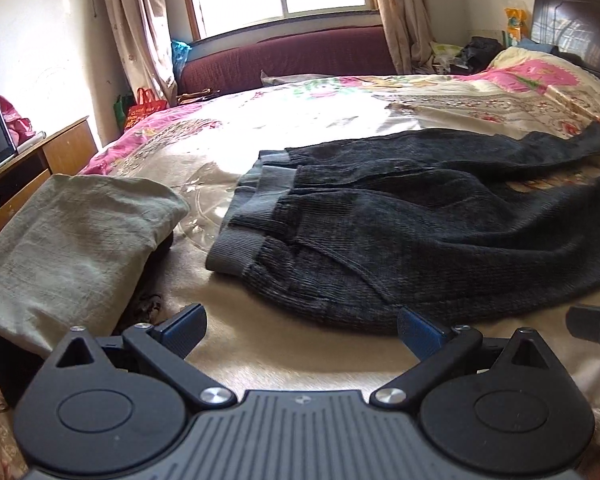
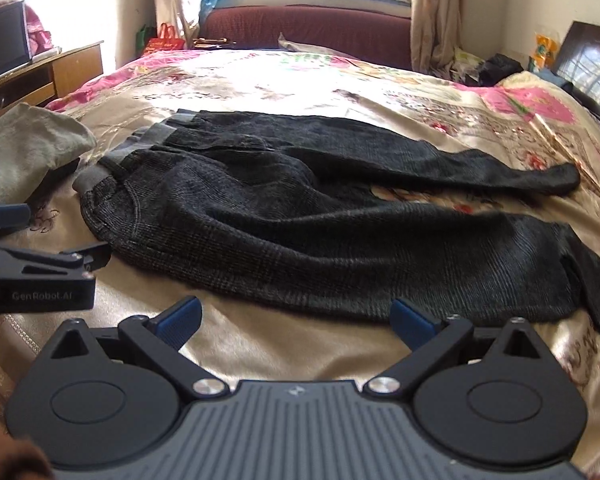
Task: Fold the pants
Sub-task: 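Lower both grippers onto the trouser waistband and close them on it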
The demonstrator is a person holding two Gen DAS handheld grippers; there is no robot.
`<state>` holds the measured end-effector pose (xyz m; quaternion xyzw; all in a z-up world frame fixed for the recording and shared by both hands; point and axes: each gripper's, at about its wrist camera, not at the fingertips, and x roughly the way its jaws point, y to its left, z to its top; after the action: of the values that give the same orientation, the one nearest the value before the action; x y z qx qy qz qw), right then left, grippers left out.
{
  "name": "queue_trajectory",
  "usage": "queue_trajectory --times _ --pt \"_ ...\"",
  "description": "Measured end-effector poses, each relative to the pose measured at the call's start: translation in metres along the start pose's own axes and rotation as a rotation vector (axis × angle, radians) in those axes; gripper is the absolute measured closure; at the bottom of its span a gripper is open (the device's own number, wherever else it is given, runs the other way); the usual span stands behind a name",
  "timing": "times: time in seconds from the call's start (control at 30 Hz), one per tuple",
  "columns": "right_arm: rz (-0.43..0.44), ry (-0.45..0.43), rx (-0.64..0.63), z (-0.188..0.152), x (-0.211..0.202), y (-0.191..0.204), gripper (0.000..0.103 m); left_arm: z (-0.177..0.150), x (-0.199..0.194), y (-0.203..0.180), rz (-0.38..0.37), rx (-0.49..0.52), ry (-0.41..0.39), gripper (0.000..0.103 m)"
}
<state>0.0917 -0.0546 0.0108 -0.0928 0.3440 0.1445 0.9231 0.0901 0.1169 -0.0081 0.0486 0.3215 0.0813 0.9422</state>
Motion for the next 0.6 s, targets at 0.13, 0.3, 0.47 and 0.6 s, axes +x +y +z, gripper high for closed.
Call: queue_trajectory --times 0.13,0.3,0.47,0.6 --pt "0.038 -0.006 -0.097 0.01 0.022 0.019 0.004 0.009 0.032 0.016 -0.02 -0.061 0.046 0.0" --pt "0.08 -0.018 -0.179 0.017 0.043 0.034 0.004 0.015 0.061 0.023 -0.069 -0.115 0.075 0.0" --pt "0.097 0.001 -0.192 0.022 0.065 0.041 0.012 0.027 0.074 0.025 -0.079 -0.136 0.047 0.0" --pt "0.14 -0.006 -0.198 0.022 0.065 0.038 0.017 0.026 0.07 0.033 -0.076 -0.153 0.025 0.021"
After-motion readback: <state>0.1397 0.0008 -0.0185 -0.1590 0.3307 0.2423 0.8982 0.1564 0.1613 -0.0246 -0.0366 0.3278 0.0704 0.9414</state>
